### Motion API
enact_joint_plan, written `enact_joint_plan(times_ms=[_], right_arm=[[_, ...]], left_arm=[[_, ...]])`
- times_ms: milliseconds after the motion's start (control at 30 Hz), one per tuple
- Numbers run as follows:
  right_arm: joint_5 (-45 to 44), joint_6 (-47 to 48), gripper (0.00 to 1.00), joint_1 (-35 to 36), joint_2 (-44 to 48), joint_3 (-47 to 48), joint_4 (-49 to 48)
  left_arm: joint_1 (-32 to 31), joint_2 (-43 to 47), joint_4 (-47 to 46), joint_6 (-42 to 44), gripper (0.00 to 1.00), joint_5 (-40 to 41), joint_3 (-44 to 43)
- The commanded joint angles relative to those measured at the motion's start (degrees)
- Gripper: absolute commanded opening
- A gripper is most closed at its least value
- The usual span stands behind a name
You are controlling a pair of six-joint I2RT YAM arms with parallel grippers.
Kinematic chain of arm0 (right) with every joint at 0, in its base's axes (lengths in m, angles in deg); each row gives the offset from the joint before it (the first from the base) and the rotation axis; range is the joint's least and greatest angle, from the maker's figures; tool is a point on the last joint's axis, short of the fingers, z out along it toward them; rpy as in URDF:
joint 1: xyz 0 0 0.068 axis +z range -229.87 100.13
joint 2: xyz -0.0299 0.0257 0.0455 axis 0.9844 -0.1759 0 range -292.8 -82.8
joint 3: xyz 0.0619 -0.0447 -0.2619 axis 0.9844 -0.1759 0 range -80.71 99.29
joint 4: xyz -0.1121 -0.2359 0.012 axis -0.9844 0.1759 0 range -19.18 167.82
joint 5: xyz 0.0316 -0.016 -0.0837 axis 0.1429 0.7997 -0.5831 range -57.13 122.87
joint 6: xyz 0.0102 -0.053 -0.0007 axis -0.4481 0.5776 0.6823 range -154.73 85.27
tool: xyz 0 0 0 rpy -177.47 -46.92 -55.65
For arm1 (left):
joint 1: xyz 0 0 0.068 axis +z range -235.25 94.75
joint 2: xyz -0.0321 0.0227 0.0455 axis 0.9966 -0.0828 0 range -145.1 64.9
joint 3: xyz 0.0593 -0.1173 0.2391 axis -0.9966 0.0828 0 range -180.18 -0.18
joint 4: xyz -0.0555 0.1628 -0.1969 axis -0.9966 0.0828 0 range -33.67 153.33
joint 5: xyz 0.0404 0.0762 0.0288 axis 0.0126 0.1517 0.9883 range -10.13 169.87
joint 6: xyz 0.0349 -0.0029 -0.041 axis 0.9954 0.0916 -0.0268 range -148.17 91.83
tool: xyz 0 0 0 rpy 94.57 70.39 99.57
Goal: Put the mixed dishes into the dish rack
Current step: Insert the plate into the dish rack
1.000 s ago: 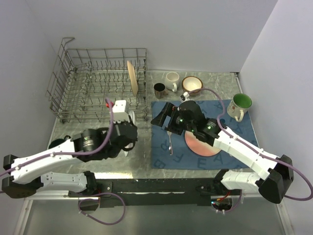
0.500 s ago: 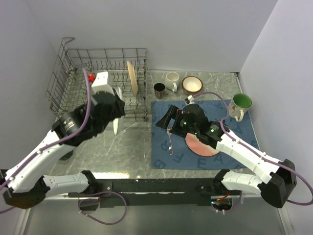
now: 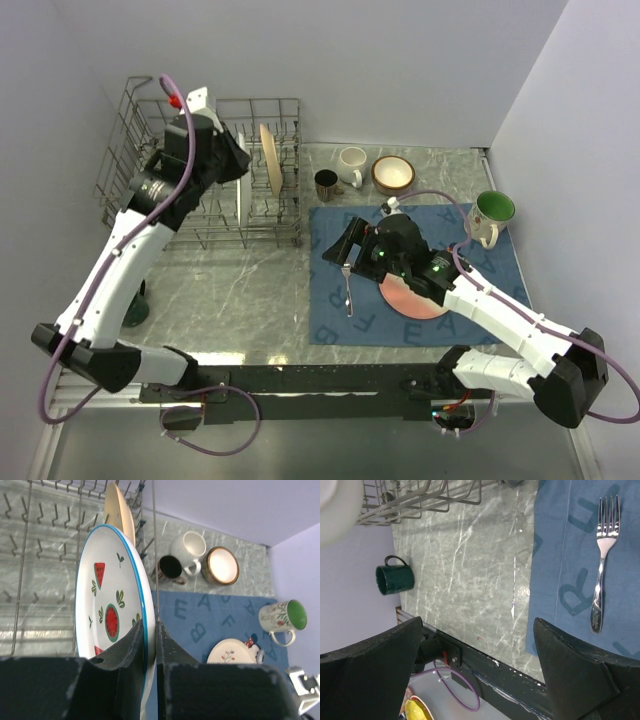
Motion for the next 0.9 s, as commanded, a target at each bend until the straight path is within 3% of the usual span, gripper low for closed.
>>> enact_joint_plan(times_ms=[0, 167, 467, 867], right_arm=[[-0.32, 0.42, 1.00, -0.58, 0.80, -0.03, -1.59], [0.12, 0.33, 1.00, -0.58, -0.07, 0.23, -1.68], [0.03, 0.24, 1.00, -0.76, -1.57, 1.11, -1.06], [1.35, 0.68, 1.00, -2.34, -3.41, 4.45, -0.10]], left_arm=[[4.89, -0.63, -10.97, 1.48, 0.01, -10.25, -5.24], [11.92, -2.74, -14.05, 1.66, 0.01, -19.75, -5.95], [17.73, -9.07, -17.83, 1.48, 0.01, -29.77, -8.31], [20.46, -20.05, -19.85, 0.78, 0.01, -34.62, -15.61]])
